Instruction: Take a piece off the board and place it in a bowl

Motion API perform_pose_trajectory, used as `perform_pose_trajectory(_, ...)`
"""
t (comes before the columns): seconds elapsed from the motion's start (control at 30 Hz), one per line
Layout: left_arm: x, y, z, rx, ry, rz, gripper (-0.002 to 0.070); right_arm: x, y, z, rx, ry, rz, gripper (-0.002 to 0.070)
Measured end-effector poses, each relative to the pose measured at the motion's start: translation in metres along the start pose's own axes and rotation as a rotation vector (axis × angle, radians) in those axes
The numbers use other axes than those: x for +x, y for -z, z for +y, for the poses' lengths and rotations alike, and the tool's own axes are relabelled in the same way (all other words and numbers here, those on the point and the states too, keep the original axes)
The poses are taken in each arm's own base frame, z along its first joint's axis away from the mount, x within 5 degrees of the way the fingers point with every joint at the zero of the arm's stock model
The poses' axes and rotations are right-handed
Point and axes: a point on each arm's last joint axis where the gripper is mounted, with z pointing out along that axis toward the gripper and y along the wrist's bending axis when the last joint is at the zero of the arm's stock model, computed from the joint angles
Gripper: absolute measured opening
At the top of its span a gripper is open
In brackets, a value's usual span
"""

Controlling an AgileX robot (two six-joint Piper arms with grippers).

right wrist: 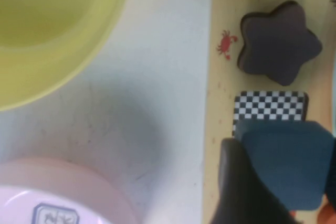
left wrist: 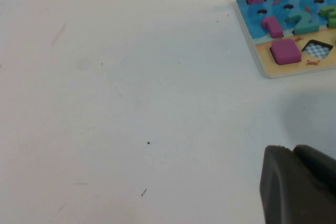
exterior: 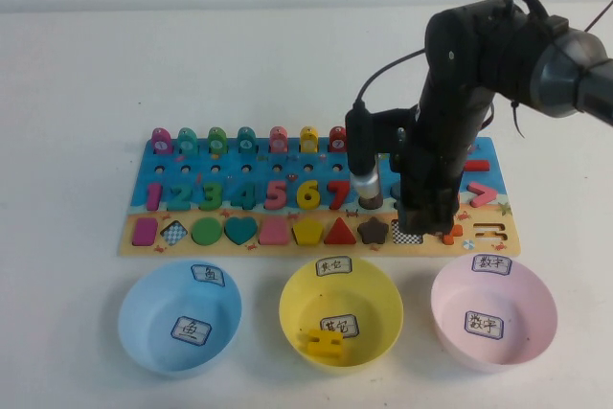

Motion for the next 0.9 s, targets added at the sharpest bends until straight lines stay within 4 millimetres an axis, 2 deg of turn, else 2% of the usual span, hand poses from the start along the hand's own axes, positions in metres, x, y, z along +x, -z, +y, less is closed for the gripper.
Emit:
perform_pose_trajectory(0.23,0.0,0.0,0.0,0.0,0.0,0.0,-0.0005,-0.006,0.04,0.012,0.062,0.024,-0.043,0.0288)
perform_pose_trajectory(0.43,0.0,0.0,0.0,0.0,0.0,0.0,-0.0005,-0.032,0.068,0.039,0.102,0.109,-0.086,0.0288)
perform_pose_trajectory(0.67,0.0,0.0,0.0,0.0,0.0,0.0,-0.0005,-0.071,0.069,0.073,0.066,0.212,-0.133,0.0287)
perform_pose_trajectory(0.8,0.0,0.0,0.0,0.0,0.0,0.0,-0.0005,-0.08,0.068,0.082,0.052,0.236,-0.144,0.0287)
perform_pose_trajectory(0.9,0.0,0.0,0.0,0.0,0.0,0.0,-0.0005,-0.082,0.062,0.082,0.04,0.236,-0.136,0.0287)
